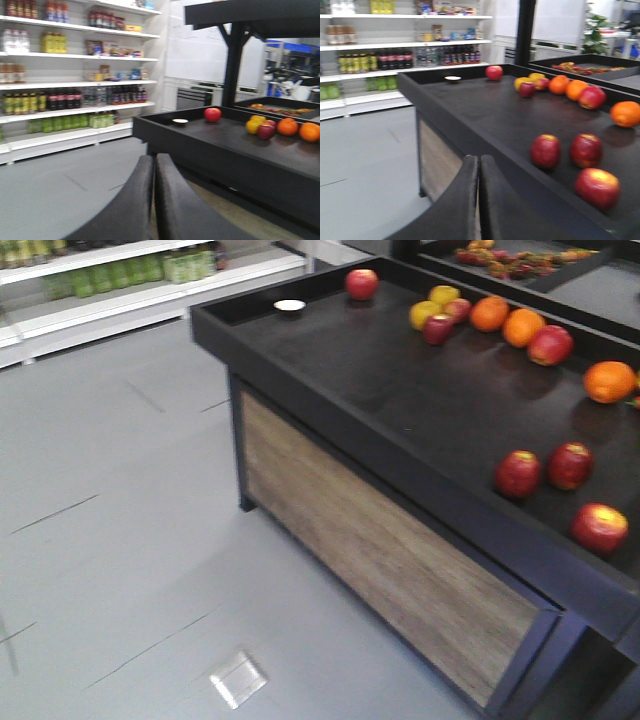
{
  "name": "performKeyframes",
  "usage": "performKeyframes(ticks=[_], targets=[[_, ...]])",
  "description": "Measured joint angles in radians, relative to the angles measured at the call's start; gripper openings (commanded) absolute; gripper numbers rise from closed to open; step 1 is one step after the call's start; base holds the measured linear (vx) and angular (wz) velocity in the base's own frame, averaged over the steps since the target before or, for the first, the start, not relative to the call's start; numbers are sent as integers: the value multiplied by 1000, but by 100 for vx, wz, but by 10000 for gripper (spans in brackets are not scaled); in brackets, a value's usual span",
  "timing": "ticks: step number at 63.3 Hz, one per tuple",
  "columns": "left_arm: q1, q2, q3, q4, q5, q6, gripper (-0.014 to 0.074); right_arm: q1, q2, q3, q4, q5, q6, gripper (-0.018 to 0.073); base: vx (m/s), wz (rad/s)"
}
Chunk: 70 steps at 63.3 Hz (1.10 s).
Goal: Pick three apples into basket with both arms
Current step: 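Turn the base and approach the table holding the light-blue basket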
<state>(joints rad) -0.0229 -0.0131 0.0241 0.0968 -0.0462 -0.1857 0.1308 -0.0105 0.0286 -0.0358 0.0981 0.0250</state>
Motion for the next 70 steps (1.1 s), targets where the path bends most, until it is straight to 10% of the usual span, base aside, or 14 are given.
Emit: performKeyframes(ticks=[70], targets=[[0, 0, 0, 0, 0, 0, -6, 0, 0, 0, 0, 0, 0, -9, 11, -44]])
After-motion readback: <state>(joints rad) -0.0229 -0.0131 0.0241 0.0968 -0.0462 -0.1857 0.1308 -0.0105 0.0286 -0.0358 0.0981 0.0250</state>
